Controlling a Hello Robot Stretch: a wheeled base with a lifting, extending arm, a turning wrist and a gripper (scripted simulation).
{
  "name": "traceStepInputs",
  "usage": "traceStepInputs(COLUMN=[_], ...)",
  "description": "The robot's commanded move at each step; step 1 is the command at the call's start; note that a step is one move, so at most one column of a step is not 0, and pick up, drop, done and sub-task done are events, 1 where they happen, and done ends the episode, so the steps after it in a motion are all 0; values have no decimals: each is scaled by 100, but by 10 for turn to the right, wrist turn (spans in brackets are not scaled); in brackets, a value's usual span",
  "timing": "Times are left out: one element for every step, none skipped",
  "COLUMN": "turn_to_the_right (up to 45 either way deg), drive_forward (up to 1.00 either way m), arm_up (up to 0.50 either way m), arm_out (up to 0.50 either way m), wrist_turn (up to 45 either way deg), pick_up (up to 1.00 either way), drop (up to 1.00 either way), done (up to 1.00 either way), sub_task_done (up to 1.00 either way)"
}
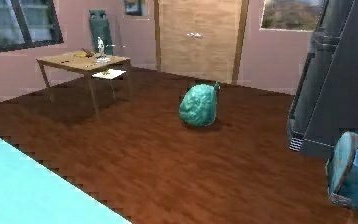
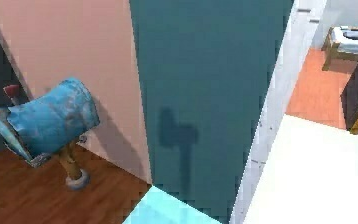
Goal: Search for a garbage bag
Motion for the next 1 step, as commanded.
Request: traceStepInputs(turn_to_the_right=[150], drive_forward=[0], arm_up=[0], arm_out=[0], wrist_turn=[0], pick_up=[0], drop=[0], done=[0], sub_task_done=[0])
